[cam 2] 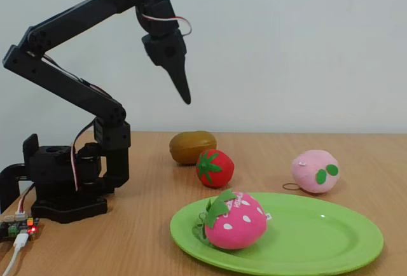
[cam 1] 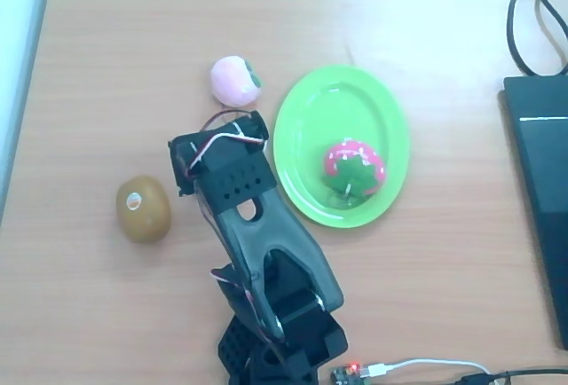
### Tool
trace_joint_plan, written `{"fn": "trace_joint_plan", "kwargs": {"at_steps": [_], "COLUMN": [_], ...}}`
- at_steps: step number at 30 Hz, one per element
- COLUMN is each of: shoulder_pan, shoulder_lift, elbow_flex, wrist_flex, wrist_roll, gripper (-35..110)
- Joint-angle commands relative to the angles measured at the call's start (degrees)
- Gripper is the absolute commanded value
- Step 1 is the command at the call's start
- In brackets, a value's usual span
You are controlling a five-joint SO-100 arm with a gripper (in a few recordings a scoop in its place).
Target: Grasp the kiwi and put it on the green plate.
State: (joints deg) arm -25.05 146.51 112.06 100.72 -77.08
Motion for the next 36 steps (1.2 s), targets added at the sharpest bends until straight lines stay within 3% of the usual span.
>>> {"fn": "trace_joint_plan", "kwargs": {"at_steps": [1,5,9,23,36], "shoulder_pan": [-1.0,-1.7,-2.0,-3.9,-10.9], "shoulder_lift": [-0.5,-1.3,-3.1,-10.0,-13.4], "elbow_flex": [-2.0,-1.6,-1.3,9.5,14.4], "wrist_flex": [-0.9,-1.3,-1.3,-7.6,-18.3], "wrist_roll": [-3.3,-7.1,-8.5,-8.0,1.3], "gripper": [24,39,43,40,45]}}
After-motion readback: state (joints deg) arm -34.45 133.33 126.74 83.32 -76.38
